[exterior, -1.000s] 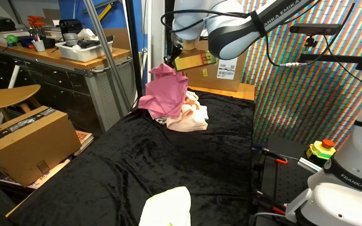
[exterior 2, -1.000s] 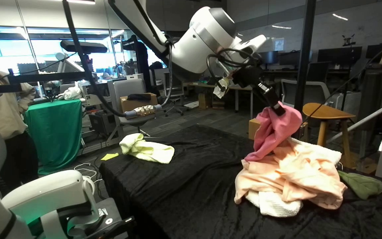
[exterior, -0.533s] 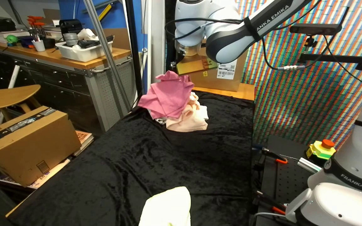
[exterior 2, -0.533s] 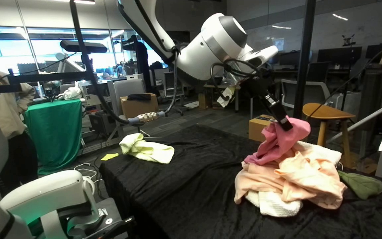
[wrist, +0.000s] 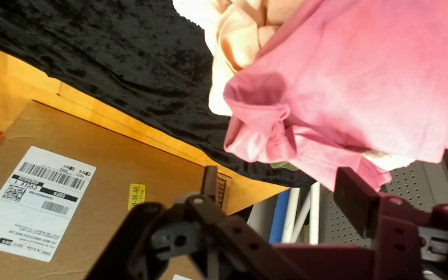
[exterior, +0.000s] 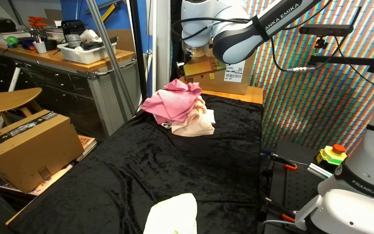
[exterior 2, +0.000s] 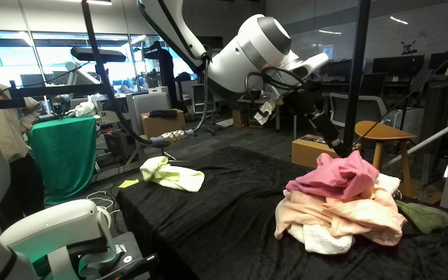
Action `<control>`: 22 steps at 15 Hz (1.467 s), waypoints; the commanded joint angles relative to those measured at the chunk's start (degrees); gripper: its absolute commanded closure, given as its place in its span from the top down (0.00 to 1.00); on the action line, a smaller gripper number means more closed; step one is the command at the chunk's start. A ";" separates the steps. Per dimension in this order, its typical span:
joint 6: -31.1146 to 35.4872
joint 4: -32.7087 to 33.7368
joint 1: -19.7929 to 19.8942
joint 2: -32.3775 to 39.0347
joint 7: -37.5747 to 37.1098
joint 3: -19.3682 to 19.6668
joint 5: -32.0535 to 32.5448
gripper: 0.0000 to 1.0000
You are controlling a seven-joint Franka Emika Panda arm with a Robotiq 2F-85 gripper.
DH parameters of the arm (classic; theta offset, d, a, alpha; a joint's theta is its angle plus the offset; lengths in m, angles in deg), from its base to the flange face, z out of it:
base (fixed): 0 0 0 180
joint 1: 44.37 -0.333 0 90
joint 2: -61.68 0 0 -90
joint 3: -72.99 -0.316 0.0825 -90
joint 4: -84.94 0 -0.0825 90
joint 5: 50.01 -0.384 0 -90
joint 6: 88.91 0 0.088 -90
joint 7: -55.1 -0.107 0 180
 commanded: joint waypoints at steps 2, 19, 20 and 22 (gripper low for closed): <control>0.73 -1.63 -0.30 -2.69 7.93 -1.87 -4.21 1.00; -4.36 -0.96 -8.17 -0.41 52.92 -11.51 -40.44 1.00; -4.53 -1.57 -8.77 -0.40 53.35 -11.98 -41.42 1.00; -4.49 -3.08 -9.80 -0.60 55.00 -13.01 -43.63 1.00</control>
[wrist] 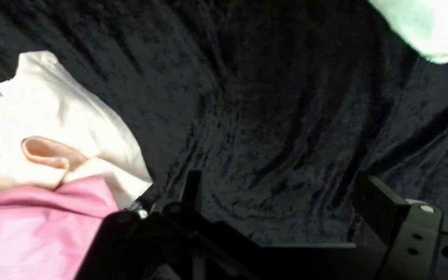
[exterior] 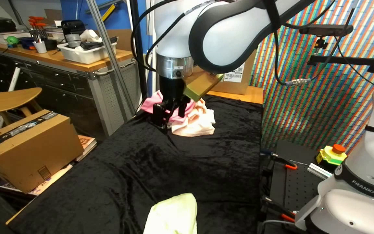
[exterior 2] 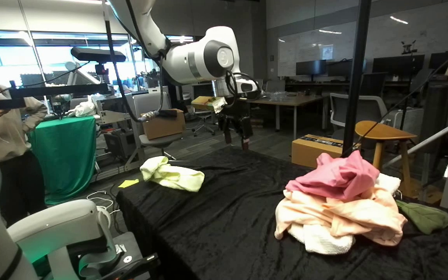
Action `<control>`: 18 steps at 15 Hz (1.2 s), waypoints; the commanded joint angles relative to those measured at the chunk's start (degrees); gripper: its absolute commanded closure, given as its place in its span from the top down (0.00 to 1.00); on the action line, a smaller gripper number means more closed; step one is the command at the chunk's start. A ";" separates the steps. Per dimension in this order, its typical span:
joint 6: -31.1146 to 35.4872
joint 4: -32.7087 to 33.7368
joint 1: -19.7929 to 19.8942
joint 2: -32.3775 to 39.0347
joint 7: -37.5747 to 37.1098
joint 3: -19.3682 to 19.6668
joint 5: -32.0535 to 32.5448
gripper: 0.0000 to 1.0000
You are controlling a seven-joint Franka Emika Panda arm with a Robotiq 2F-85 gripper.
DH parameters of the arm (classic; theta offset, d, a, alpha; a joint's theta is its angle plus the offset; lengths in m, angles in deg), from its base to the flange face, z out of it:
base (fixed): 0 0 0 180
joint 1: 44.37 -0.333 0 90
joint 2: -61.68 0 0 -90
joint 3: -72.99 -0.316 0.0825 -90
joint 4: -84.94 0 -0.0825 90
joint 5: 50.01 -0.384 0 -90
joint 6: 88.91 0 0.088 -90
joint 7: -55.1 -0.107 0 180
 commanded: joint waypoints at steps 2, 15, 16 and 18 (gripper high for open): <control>-0.82 -3.33 -2.11 -1.03 4.29 -2.12 -4.91 1.00; -1.11 -7.42 -8.02 2.32 5.27 -7.81 -11.66 1.00; -1.66 -6.80 -8.27 2.78 6.04 -8.21 -12.99 1.00; -1.84 -5.48 -8.95 3.98 5.72 -8.87 -15.36 1.00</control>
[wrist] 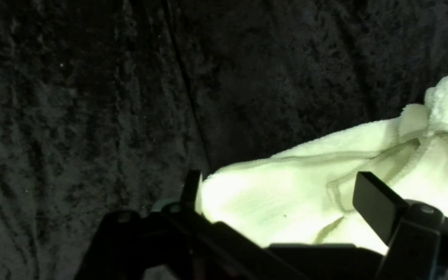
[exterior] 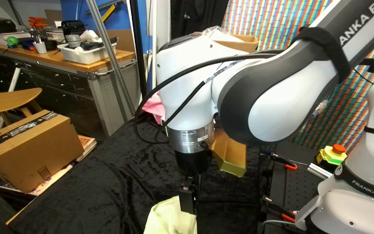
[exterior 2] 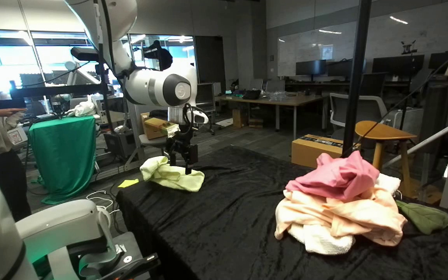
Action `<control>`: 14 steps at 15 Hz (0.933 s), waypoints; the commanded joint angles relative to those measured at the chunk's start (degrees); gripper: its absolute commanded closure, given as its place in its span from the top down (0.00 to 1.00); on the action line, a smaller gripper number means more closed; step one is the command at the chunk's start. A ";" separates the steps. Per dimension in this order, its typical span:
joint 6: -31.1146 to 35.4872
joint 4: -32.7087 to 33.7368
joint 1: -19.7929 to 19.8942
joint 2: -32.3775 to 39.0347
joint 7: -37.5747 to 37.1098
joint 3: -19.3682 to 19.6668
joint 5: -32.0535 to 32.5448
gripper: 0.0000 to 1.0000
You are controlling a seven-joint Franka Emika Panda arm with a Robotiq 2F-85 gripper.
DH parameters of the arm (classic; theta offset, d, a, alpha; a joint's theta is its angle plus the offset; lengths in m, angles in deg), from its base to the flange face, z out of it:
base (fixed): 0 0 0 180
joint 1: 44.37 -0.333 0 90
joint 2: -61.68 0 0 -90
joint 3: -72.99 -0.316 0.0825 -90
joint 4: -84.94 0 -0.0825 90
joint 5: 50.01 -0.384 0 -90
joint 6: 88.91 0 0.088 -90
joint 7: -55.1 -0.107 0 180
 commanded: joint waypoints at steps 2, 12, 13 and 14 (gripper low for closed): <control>-0.83 4.07 -1.53 3.06 -0.92 -1.28 -4.57 1.00; 0.33 8.39 -3.94 7.49 -4.13 -2.24 -12.73 1.00; 0.49 8.40 -4.15 7.73 -4.41 -2.32 -13.43 1.00; 0.63 8.54 -4.32 8.21 -4.59 -2.42 -14.12 1.00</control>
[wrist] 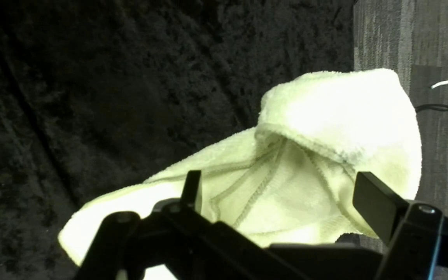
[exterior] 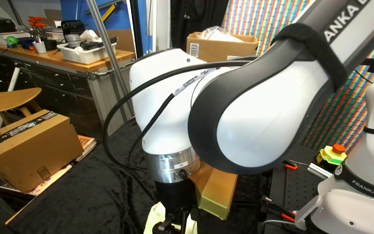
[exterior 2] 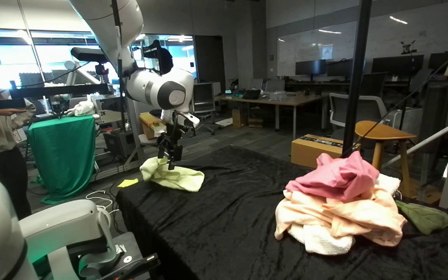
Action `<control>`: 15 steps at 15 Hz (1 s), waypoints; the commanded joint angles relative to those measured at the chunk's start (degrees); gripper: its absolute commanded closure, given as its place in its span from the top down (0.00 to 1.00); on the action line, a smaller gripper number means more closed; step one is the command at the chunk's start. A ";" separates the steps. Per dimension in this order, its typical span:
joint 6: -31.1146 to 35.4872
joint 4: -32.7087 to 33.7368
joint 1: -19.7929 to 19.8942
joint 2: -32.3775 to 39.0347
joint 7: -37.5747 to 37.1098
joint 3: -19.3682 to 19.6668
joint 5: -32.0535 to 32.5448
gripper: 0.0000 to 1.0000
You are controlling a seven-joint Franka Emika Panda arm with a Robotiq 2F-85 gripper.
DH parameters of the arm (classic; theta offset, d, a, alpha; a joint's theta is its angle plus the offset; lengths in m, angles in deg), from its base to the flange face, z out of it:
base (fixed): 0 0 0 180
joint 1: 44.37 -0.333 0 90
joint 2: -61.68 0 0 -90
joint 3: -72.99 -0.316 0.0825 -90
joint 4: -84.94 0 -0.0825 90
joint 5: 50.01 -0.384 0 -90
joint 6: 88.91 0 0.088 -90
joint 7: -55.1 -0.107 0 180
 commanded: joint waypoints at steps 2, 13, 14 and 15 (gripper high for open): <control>0.70 1.34 -1.14 1.79 -2.02 -0.77 -3.64 1.00; -1.07 4.02 -2.04 4.59 -0.79 -2.49 -9.48 1.00; -1.37 4.47 -2.03 4.82 -0.48 -2.76 -10.10 1.00; -1.38 4.82 -2.08 5.04 -0.50 -2.91 -10.56 1.00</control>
